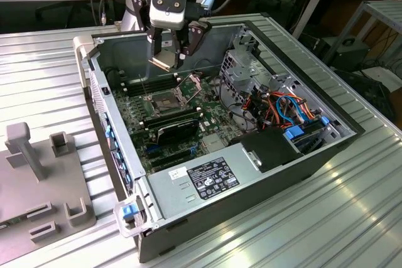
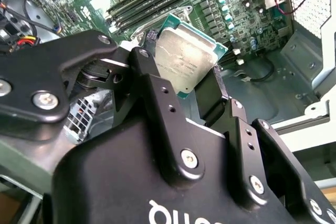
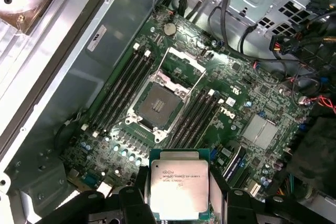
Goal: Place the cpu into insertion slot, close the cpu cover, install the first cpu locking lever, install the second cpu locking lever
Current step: 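Place the cpu into insertion slot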
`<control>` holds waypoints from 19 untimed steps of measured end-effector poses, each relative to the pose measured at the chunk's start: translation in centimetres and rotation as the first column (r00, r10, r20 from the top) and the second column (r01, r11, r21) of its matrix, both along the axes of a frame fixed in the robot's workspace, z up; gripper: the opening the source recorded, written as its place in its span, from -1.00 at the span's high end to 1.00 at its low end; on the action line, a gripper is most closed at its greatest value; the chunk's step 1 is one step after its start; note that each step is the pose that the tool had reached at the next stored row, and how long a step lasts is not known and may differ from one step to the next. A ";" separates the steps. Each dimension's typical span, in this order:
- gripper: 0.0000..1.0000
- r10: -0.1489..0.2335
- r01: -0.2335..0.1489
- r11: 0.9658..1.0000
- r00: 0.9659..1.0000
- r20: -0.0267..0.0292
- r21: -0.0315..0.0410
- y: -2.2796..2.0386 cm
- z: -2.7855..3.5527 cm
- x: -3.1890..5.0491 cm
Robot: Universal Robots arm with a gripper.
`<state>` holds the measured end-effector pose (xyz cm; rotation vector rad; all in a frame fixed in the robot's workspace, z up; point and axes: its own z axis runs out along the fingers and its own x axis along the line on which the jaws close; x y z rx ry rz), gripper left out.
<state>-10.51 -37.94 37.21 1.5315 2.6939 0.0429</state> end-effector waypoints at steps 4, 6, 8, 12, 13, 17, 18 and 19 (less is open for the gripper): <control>-0.09 -0.066 0.066 0.998 0.998 0.000 0.000 0.00 -0.21 0.03; -0.09 -0.102 0.102 0.995 0.995 0.000 0.000 0.00 -0.33 0.04; -0.09 -0.134 0.134 0.991 0.991 0.000 0.000 0.00 -0.45 0.06; -0.09 -0.191 0.191 0.982 0.982 0.000 0.000 0.00 -0.64 0.11; -0.09 -0.202 0.202 0.979 0.979 0.000 0.000 0.00 -0.69 0.12; -0.09 -0.263 0.263 0.965 0.965 0.000 0.000 0.00 -0.95 0.15; -0.09 -0.273 0.273 0.962 0.962 0.000 0.000 0.01 -0.98 0.15; -0.09 -0.285 0.285 0.959 0.959 0.000 0.000 0.00 -0.98 0.15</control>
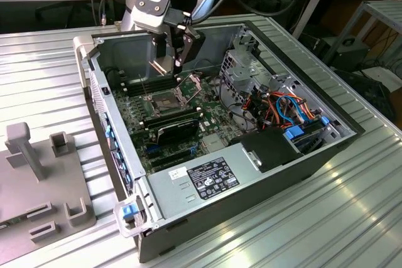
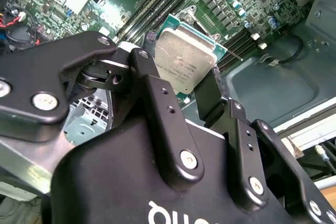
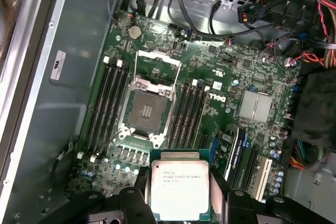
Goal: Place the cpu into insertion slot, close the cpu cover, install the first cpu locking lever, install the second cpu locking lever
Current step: 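Place the cpu into insertion slot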
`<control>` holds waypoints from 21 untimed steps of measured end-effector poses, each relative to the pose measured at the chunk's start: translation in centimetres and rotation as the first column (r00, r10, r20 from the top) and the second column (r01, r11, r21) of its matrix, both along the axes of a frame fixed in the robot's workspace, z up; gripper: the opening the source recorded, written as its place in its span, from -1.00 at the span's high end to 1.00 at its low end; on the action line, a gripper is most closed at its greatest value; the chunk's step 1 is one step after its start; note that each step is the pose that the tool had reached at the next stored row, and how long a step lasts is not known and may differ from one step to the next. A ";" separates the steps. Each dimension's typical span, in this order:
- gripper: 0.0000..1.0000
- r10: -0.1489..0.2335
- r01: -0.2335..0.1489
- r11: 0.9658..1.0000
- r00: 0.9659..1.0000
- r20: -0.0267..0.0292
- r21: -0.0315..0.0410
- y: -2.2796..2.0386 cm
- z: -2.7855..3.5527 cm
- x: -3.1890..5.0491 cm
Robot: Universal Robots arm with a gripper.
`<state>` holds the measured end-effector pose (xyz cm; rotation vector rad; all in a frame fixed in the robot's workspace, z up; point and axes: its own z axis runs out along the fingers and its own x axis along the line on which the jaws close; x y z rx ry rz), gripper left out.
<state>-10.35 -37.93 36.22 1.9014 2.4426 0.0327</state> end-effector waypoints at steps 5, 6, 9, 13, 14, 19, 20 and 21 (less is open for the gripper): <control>-0.09 -0.001 0.001 1.000 1.000 0.000 0.000 0.01 -0.01 0.00; -0.09 -0.005 0.005 1.000 1.000 0.000 0.000 0.00 -0.02 0.00; -0.09 -0.083 0.083 0.997 0.997 0.000 0.000 0.01 -0.20 0.03; -0.09 -0.133 0.133 0.991 0.991 0.000 0.000 0.01 -0.53 0.20; -0.09 -0.147 0.147 0.989 0.989 0.000 0.000 0.02 -0.65 0.35; -0.09 -0.215 0.215 0.977 0.977 0.000 0.000 0.08 -1.18 1.04; -0.09 -0.223 0.223 0.975 0.975 0.000 0.000 0.09 -1.25 1.14; -0.09 -0.230 0.230 0.973 0.973 0.000 0.000 0.10 -1.31 1.22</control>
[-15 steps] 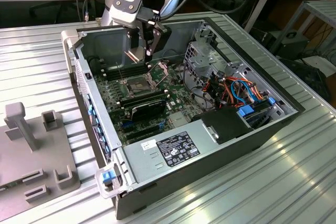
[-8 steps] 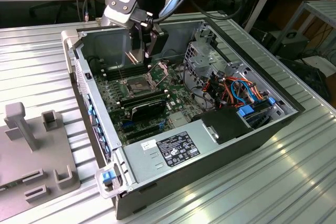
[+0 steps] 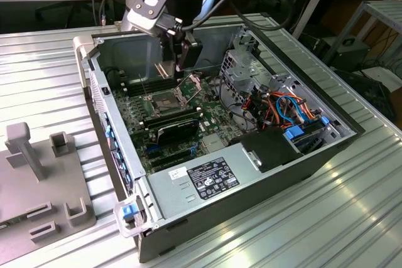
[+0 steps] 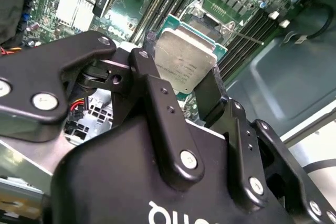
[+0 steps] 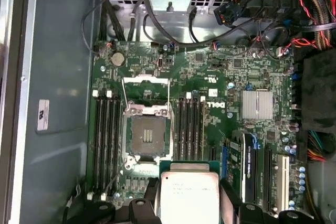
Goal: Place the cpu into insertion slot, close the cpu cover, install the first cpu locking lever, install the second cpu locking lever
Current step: 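Place the cpu into insertion slot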
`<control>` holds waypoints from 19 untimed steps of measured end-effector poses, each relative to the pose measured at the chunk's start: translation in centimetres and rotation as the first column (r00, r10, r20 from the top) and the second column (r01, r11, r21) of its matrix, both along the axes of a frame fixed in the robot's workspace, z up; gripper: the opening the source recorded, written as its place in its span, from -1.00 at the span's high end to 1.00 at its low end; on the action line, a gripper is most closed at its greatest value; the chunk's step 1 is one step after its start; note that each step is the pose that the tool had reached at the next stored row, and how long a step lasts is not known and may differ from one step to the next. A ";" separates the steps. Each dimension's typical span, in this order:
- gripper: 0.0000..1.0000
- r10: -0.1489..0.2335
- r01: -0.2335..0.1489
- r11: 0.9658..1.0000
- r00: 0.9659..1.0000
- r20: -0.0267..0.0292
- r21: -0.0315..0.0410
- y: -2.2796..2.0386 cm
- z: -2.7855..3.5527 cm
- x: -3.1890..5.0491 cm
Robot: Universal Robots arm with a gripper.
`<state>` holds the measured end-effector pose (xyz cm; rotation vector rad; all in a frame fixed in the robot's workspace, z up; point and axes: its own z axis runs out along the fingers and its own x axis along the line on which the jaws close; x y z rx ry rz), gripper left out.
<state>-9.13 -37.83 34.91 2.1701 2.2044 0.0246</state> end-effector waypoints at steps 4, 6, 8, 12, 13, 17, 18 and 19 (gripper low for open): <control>-0.09 -0.026 0.026 1.000 1.000 0.000 0.000 0.07 -0.21 0.09; -0.09 -0.034 0.034 0.999 0.999 0.000 0.000 0.08 -0.25 0.10; -0.09 -0.035 0.035 0.999 0.999 0.000 0.000 0.08 -0.27 0.10; -0.09 -0.036 0.036 0.999 0.999 0.000 0.000 0.08 -0.26 0.10; -0.09 -0.036 0.036 0.999 0.999 0.000 0.000 0.08 -0.26 0.10; -0.09 -0.036 0.036 0.999 0.999 0.000 0.000 0.09 -0.29 0.11; -0.09 -0.036 0.036 0.999 0.999 0.000 0.000 0.13 -0.31 0.11; -0.09 -0.036 0.036 0.999 0.999 0.000 0.000 0.19 -0.31 0.11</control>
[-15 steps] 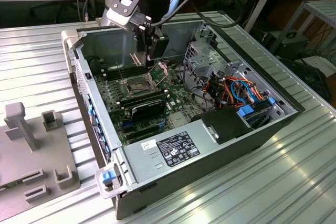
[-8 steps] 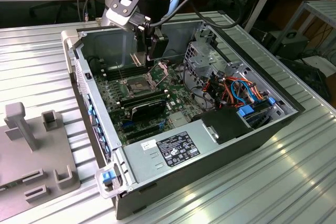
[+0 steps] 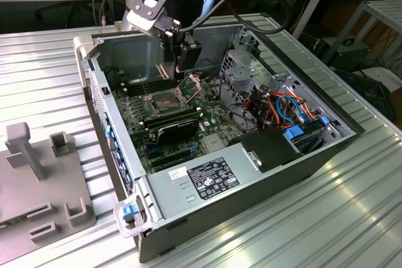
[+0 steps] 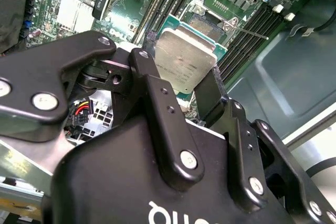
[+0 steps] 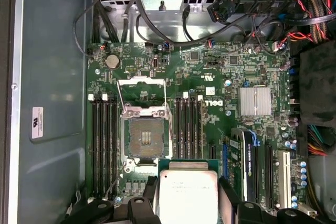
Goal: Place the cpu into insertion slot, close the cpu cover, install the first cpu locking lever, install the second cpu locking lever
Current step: 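Place the cpu into insertion slot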
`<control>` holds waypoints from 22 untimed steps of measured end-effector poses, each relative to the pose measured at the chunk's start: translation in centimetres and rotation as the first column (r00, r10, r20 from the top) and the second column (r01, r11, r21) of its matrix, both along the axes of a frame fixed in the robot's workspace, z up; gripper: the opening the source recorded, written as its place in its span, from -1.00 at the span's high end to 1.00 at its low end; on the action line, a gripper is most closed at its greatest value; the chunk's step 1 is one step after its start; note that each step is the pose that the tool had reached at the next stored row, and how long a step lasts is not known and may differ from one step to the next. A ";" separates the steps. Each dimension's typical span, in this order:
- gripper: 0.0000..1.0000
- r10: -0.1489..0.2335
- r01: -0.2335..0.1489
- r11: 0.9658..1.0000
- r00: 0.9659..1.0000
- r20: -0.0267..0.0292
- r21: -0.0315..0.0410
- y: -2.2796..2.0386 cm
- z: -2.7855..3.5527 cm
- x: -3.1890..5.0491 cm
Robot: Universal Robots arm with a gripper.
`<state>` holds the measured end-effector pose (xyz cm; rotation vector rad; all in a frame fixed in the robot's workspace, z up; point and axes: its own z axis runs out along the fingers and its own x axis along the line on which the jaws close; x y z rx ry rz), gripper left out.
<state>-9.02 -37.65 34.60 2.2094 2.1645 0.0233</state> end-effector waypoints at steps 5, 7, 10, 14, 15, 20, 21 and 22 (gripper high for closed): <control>-0.09 0.000 0.000 1.000 1.000 0.000 0.000 0.70 -0.30 0.23; -0.09 -0.001 0.001 1.000 1.000 0.000 0.000 1.19 -0.51 0.38; -0.09 -0.001 0.001 1.000 1.000 0.000 0.000 1.64 -0.83 0.58; -0.09 -0.003 0.003 1.000 1.000 0.000 0.000 2.17 -1.57 0.95; -0.09 -0.003 0.003 1.000 1.000 0.000 0.000 2.20 -1.71 0.99; -0.09 -0.003 0.003 1.000 1.000 0.000 0.001 2.23 -2.51 1.05; -0.09 -0.003 0.003 1.000 1.000 0.000 0.001 2.23 -2.63 1.06; -0.09 -0.003 0.003 1.000 1.000 0.000 0.001 2.23 -2.79 1.07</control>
